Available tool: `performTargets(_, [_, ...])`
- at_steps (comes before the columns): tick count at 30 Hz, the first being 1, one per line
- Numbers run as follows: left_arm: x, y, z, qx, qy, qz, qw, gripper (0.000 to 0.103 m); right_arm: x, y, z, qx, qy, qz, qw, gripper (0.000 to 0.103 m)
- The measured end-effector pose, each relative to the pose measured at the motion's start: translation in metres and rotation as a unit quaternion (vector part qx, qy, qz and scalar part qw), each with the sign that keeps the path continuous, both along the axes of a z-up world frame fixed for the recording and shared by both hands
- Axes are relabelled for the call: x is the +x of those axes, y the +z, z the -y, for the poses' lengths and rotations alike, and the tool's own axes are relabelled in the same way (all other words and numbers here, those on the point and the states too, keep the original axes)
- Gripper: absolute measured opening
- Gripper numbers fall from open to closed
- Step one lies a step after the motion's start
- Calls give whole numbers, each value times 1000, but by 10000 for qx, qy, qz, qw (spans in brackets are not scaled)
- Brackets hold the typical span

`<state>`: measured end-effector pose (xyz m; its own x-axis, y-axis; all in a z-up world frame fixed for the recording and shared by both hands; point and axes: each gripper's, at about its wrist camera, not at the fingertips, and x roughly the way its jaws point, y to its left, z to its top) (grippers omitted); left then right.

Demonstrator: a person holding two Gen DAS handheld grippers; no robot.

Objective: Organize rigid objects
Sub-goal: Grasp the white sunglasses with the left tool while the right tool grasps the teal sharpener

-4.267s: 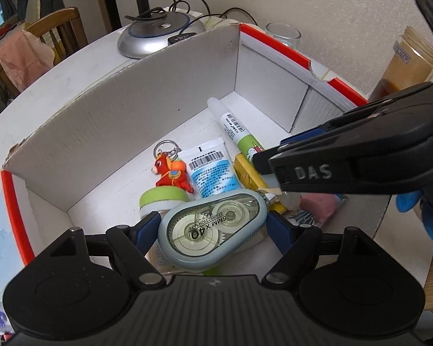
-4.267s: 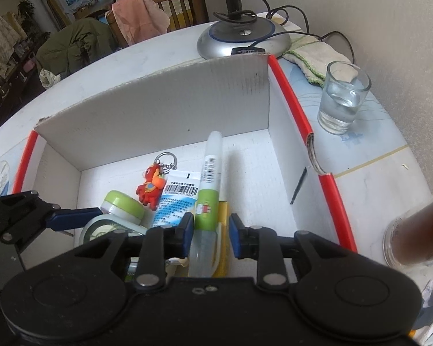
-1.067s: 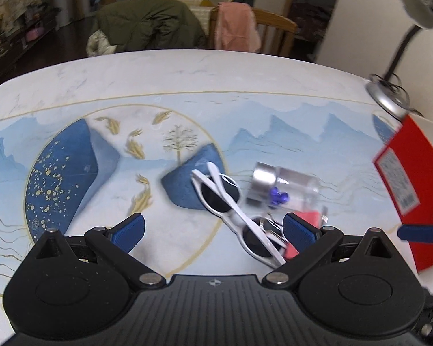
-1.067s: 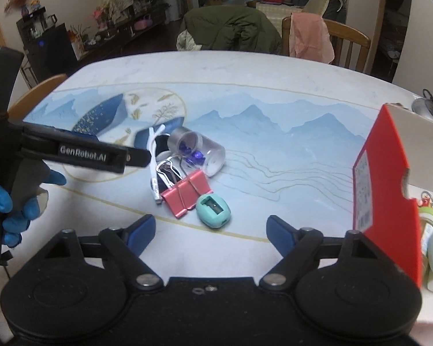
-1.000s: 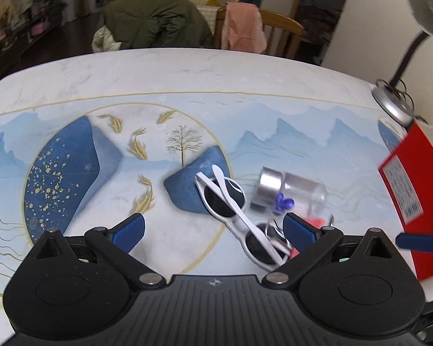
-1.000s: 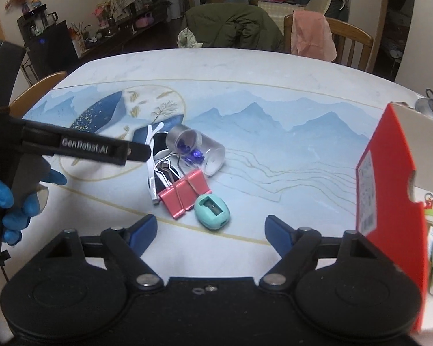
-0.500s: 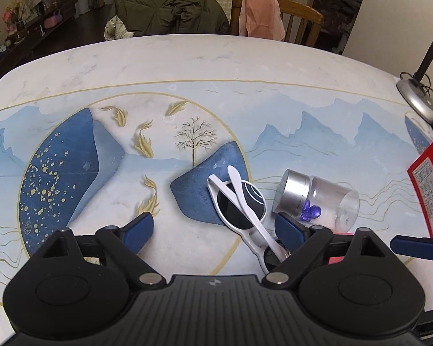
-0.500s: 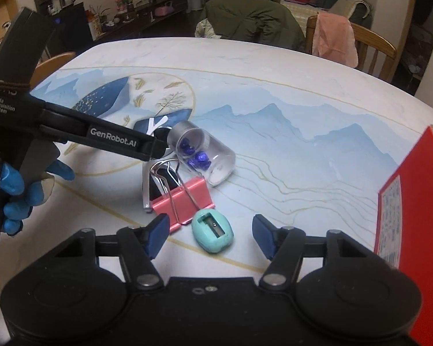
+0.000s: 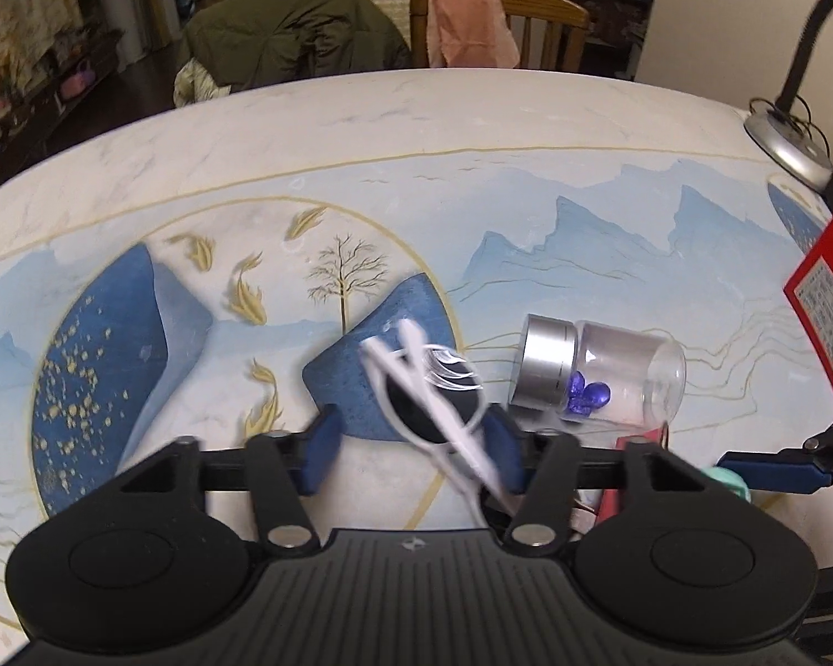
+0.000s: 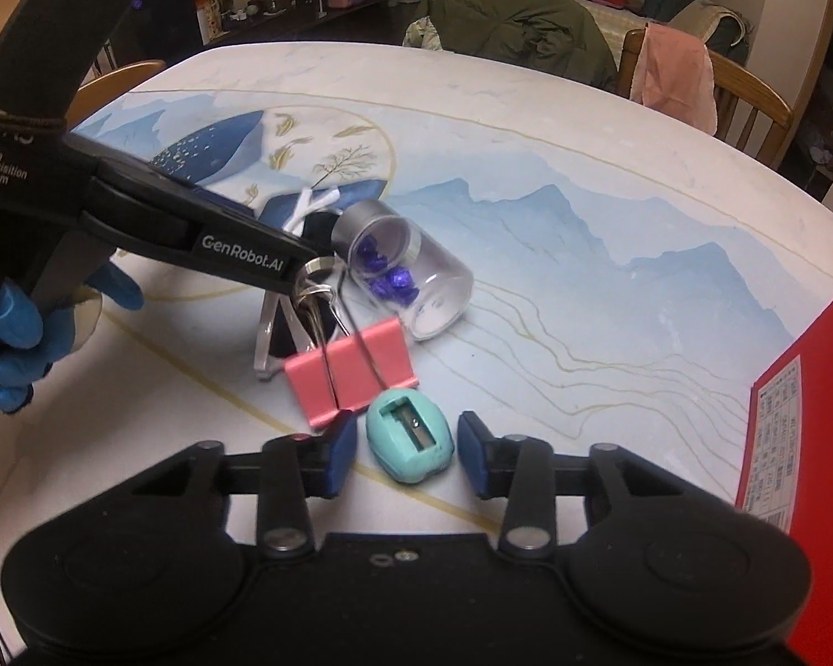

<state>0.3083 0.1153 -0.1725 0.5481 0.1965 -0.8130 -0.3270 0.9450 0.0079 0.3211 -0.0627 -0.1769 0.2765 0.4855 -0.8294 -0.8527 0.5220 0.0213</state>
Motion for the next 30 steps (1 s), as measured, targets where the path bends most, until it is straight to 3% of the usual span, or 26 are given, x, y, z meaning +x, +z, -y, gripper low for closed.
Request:
performTargets(2, [0,1,-2,-11,-10,-3,10000,42,-3,-1,-1,-30,50,68,10000,37])
performTargets(6, [-2,1,-4,-18,-62,2,10000,41,-4,-1,-1,-33,80,90,9999,33])
performTargets(24, [-36,13,-15,-298,-2,215,9993,40,-16,16,26,285,-502,-270,9980,32])
performTargets(26, [-43,16,-16,-422,-17,262,9988,25,-20,22,31,365,-572,-301,9972,32])
performTargets(30, [-55,18,-16,-426,-23,282,9987,22,-30,32,39,443,-662,-285,9964,32])
